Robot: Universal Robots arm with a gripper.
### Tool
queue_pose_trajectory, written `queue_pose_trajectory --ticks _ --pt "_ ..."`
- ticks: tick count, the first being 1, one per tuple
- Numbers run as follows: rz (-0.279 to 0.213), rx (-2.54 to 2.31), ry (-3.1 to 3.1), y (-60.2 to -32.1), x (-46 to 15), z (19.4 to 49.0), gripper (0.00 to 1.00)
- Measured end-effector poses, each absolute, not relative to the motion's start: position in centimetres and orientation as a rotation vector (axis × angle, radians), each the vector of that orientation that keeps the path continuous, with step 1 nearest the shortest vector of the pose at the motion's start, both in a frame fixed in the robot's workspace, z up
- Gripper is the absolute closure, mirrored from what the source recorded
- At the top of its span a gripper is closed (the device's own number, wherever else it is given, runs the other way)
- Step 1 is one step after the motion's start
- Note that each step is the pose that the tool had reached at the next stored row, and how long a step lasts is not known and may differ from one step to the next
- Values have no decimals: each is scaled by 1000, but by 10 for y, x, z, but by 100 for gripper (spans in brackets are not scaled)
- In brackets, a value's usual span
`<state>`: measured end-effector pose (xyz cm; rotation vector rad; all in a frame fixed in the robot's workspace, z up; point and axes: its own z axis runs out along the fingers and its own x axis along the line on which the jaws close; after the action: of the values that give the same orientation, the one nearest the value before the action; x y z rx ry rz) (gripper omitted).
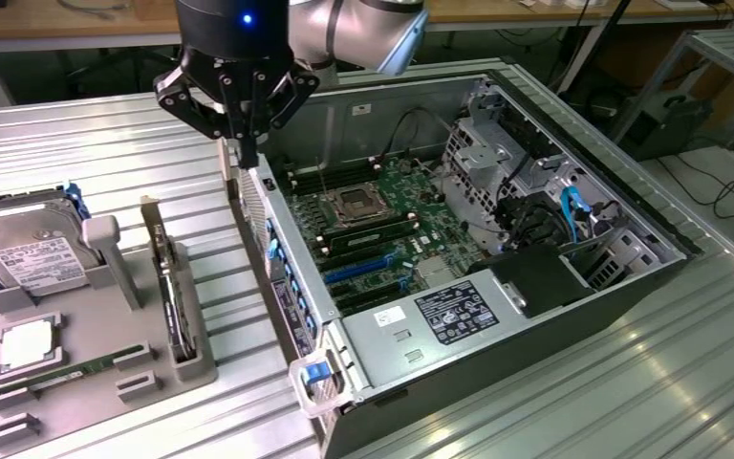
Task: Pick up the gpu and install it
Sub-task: 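Reach for the gpu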
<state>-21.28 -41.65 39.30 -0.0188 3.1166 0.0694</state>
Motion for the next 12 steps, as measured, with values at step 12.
queue_pose_trajectory --ticks 12 --pt "70 -59 3117 -421 -237 393 89"
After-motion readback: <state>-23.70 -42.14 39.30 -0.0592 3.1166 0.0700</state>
